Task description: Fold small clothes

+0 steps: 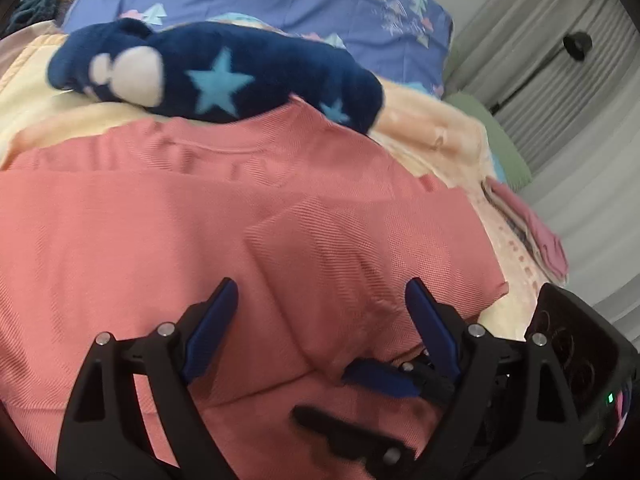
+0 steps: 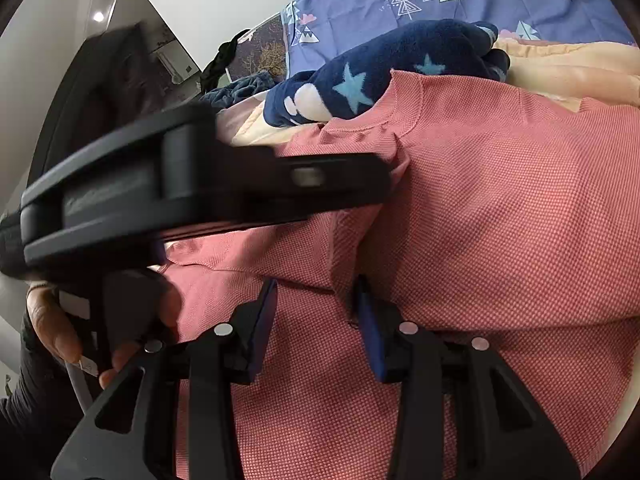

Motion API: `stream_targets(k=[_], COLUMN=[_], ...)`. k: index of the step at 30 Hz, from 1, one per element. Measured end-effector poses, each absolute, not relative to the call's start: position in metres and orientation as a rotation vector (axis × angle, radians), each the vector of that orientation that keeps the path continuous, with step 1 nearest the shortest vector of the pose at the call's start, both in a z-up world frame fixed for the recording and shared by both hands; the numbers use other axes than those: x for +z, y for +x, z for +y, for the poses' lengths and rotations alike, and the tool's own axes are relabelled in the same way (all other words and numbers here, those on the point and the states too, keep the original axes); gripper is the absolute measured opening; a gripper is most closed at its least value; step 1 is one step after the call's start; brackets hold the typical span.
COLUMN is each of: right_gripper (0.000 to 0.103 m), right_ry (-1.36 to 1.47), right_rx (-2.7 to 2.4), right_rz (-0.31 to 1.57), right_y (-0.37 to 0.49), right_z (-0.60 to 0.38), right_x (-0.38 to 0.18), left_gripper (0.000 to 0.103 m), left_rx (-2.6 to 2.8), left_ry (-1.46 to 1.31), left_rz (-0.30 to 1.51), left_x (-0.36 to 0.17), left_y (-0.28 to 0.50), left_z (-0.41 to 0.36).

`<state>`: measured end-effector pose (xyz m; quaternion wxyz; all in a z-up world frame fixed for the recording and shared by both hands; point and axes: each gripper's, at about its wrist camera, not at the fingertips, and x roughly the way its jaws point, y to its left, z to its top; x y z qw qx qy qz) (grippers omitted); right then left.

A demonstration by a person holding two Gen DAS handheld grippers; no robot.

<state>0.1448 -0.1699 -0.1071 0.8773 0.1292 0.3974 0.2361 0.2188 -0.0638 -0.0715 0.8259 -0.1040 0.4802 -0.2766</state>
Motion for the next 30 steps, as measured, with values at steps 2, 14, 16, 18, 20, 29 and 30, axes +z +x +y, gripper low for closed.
stream_targets(k=[2, 14, 16, 18, 20, 29, 30], right_gripper=[0.042, 0.042, 0.042, 0.042, 0.042, 0.042, 0.042], right_ry=[0.259, 0.237, 0.246, 0.246, 0.244, 0.242, 0.249], right_rx=[0.522, 0.579, 0.574, 0.57, 0.569, 0.536, 0.534], right_rz=[0.815, 0.816, 0.825, 0.833, 0.834, 0.807, 0.781], right_y=[0.143, 0.135, 0.137, 0.139, 0.137, 0.132, 0.127], right_z=[-0.166, -0.159, -0.162, -0.161, -0.161, -0.169, -0.174], right_x=[-0.107, -0.104, -0.106, -0.106, -0.106, -0.103, -0.097], left_gripper=[0.087, 0.016, 0.037, 0.059, 0.066, 0.009, 0.009], left_rx=[-0.567, -0.448, -0.451, -0.489, -0.5, -0.473, -0.473], left_ry=[-0.135, -0.111, -0.18, -0.258, -0.259, -0.142, -0.149], left_rz=[1.033, 1.035, 1.03, 1.03, 1.026, 1.018, 0.993], left_x=[-0.072, -0.072, -0.075, -0.077, -0.08, -0.077, -0.069], left_y=[0.222, 0.231, 0.23, 0.229, 0.226, 0.225, 0.224], left_z=[-0.077, -0.035, -0.023, -0.015, -0.016, -0.038, -0.036])
